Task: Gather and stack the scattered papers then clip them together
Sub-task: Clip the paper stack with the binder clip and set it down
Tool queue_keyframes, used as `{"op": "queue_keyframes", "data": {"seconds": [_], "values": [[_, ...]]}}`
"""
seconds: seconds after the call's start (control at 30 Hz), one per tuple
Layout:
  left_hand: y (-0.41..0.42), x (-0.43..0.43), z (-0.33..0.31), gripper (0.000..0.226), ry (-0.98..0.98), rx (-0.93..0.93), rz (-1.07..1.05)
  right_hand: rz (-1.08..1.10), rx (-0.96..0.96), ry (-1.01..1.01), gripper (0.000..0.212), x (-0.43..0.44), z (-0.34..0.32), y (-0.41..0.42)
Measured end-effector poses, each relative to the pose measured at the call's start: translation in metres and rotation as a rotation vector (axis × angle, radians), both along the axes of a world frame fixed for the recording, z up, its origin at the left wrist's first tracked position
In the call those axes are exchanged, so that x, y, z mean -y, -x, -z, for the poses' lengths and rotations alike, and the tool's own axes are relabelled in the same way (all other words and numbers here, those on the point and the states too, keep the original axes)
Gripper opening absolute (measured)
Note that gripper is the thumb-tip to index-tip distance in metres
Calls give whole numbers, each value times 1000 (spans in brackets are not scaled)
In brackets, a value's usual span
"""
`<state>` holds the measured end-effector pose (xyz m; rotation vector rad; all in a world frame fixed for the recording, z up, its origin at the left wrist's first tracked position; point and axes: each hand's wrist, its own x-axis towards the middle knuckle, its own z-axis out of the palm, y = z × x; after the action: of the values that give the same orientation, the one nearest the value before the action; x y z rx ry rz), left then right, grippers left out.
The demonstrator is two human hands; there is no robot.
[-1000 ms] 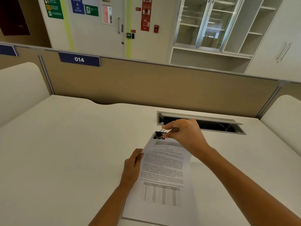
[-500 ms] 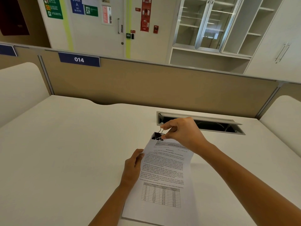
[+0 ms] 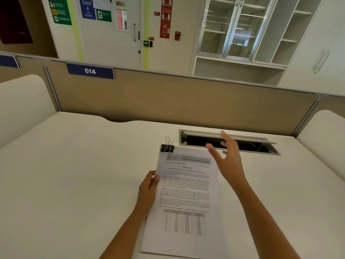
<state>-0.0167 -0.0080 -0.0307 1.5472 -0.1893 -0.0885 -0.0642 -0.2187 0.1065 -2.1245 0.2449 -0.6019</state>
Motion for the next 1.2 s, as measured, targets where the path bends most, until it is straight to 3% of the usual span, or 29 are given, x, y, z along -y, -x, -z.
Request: {"op": "queue_keyframes", "data": {"seconds": [0.1, 0.2, 0.43, 0.57, 0.93, 1.2], "values": [[-4, -2, 0, 22, 21, -52, -33, 158, -101, -176, 63, 8, 45, 19], [-7, -1, 0, 21, 32, -77, -68, 84, -261, -267, 55, 4, 80, 41], [-10, 1, -2, 19, 18, -94, -128, -44, -409, -310, 49, 9, 112, 70], [-9, 1, -6, 23, 34, -119, -153, -120, -393, -312, 48, 4, 121, 73], [-18, -12, -7, 33, -15, -264, -47, 18, -209, -430, 49, -11, 129, 32], [-43, -32, -6, 35, -144, -197, -157, -19, -191, -453, 52, -27, 118, -34]]}}
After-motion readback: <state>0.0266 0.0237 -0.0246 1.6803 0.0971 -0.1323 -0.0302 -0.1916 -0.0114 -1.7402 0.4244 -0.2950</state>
